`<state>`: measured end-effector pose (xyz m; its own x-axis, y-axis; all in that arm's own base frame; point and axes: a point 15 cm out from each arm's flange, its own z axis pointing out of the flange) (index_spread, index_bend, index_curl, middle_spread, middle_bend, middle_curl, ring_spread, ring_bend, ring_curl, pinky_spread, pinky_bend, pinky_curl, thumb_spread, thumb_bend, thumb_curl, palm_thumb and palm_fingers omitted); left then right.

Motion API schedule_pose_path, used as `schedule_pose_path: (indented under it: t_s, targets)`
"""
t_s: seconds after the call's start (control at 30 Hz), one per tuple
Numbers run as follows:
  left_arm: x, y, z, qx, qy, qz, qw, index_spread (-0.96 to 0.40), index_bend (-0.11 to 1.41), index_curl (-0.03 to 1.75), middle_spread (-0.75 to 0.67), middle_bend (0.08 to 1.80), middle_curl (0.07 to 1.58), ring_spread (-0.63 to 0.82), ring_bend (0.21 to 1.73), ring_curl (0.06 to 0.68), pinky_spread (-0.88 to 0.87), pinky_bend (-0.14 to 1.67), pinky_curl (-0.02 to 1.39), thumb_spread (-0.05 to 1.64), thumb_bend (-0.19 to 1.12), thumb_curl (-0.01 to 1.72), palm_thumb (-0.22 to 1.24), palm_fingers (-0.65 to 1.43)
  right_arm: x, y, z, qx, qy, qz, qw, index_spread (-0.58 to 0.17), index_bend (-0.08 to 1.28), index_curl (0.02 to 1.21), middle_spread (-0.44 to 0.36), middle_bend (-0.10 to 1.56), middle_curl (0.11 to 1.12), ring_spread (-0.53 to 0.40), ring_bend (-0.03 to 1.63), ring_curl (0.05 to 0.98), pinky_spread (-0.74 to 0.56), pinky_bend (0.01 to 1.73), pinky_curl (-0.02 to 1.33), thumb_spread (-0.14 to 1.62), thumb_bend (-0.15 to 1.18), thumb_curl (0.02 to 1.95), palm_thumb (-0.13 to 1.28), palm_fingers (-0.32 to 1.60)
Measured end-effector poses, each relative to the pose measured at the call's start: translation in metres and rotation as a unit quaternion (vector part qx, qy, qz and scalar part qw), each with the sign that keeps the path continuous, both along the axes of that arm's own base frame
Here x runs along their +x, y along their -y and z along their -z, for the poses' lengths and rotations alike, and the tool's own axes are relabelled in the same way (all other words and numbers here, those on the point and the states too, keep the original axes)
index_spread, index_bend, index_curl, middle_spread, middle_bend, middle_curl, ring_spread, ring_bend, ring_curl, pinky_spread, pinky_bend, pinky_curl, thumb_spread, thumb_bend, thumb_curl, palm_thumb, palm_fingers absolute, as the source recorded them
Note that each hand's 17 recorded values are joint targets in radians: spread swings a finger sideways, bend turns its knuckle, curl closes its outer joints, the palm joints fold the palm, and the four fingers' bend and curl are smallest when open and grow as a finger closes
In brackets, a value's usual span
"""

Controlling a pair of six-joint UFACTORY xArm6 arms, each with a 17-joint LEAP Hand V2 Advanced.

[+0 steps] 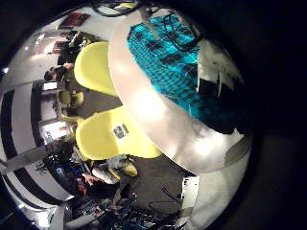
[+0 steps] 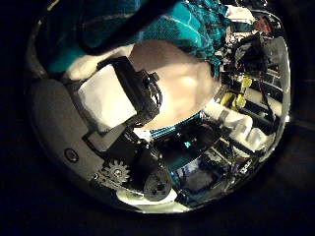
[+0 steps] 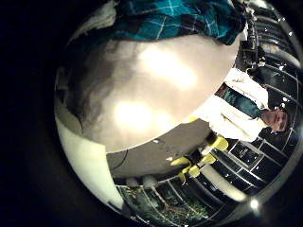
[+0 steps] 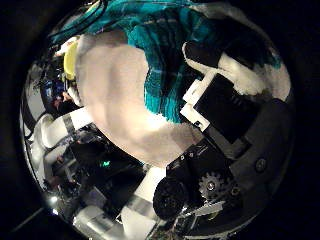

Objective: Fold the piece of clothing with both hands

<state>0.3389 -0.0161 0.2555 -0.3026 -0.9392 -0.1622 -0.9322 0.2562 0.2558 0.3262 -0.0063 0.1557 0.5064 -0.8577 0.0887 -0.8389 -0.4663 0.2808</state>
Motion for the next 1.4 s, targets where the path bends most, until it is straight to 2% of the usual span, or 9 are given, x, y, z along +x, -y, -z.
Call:
schedule_pose_path:
  t_s: [0.17,0.37,0.47,0.57,0.7,0.87,1.1,1.27,1.4]
  targets:
    - [-0.016,0.005,-0.007,-0.018,-0.018,0.016,0.9995,-0.72,0.18,1.06,-0.61,0.85,0.85,-0.54,1.10,0.488,-0.72,0.89,0.62,1.21,-0.01,0.25,0.53,1.06,0.002,0.009,-0.028,0.005,0.033,0.010,0.999,-0.379,1.02,0.82,-0.266,1.19,0.89,-0.285,1.37,0.645,-0.24,1.36,0.63,1.02,0.04,0.60,1.06,1.02]
    - [-0.051,0.007,-0.018,-0.031,-0.059,0.031,0.9973,-0.72,0.18,1.08,-0.62,0.85,0.85,-0.54,1.10,0.490,-0.72,0.89,0.63,1.21,-0.01,0.25,0.53,1.06,-0.015,0.017,-0.080,0.019,0.071,0.009,0.997,-0.349,1.07,0.87,-0.238,1.25,0.93,-0.274,1.42,0.706,-0.21,1.42,0.73,1.05,0.02,0.65,1.06,0.98]
    - [-0.066,0.005,-0.031,-0.032,-0.074,0.037,0.9960,-0.72,0.18,1.08,-0.62,0.85,0.86,-0.54,1.10,0.492,-0.72,0.89,0.63,1.21,-0.01,0.25,0.53,1.06,-0.032,0.012,-0.101,0.041,0.069,0.015,0.997,-0.333,1.08,0.89,-0.224,1.27,0.93,-0.265,1.43,0.727,-0.19,1.42,0.78,1.07,0.01,0.68,1.06,0.98]
    - [-0.075,0.006,-0.050,-0.036,-0.085,0.039,0.9950,-0.72,0.18,1.09,-0.62,0.84,0.86,-0.54,1.11,0.494,-0.72,0.89,0.64,1.21,-0.01,0.25,0.53,1.06,-0.028,0.011,-0.136,0.047,0.084,0.017,0.995,-0.324,1.09,0.89,-0.215,1.28,0.94,-0.261,1.43,0.741,-0.18,1.42,0.81,1.07,0.00,0.70,1.06,0.98]
    - [-0.078,0.006,-0.079,-0.036,-0.099,0.035,0.9938,-0.72,0.18,1.09,-0.62,0.84,0.86,-0.54,1.11,0.496,-0.73,0.90,0.64,1.21,-0.01,0.25,0.54,1.06,-0.023,0.006,-0.188,0.060,0.100,0.023,0.993,-0.313,1.10,0.91,-0.203,1.29,0.94,-0.254,1.43,0.761,-0.17,1.40,0.85,1.08,-0.01,0.72,1.06,0.97]
    - [-0.059,0.001,-0.090,-0.030,-0.106,0.026,0.9936,-0.72,0.17,1.10,-0.62,0.84,0.87,-0.54,1.11,0.499,-0.73,0.90,0.65,1.22,-0.01,0.25,0.54,1.06,0.008,-0.004,-0.223,0.080,0.127,0.029,0.988,-0.306,1.10,0.92,-0.193,1.30,0.93,-0.248,1.43,0.774,-0.16,1.38,0.90,1.08,-0.01,0.75,1.07,0.98]
    - [0.002,-0.025,-0.059,-0.022,-0.129,-0.019,0.9912,-0.72,0.18,1.11,-0.62,0.84,0.88,-0.54,1.11,0.506,-0.73,0.87,0.66,1.23,-0.01,0.25,0.54,1.02,0.101,-0.031,-0.213,0.095,0.098,0.037,0.990,-0.298,1.10,0.92,-0.185,1.30,0.93,-0.244,1.42,0.789,-0.16,1.35,0.96,1.07,-0.01,0.79,1.07,0.98]
    - [0.032,-0.045,-0.019,-0.023,-0.167,-0.049,0.9844,-0.71,0.18,1.12,-0.62,0.85,0.89,-0.53,1.11,0.512,-0.72,0.85,0.67,1.24,-0.01,0.25,0.55,0.99,0.162,-0.053,-0.164,0.090,0.057,0.034,0.994,-0.295,1.10,0.93,-0.182,1.31,0.93,-0.245,1.42,0.801,-0.16,1.32,1.01,1.08,-0.01,0.81,1.06,0.98]
    - [0.057,-0.058,0.013,-0.029,-0.187,-0.068,0.9796,-0.71,0.18,1.13,-0.62,0.85,0.90,-0.53,1.12,0.518,-0.73,0.82,0.68,1.24,-0.01,0.25,0.55,0.96,0.198,-0.067,-0.118,0.080,0.029,0.037,0.996,-0.297,1.10,0.94,-0.182,1.30,0.93,-0.248,1.42,0.815,-0.16,1.29,1.05,1.10,-0.03,0.77,0.96,0.93]
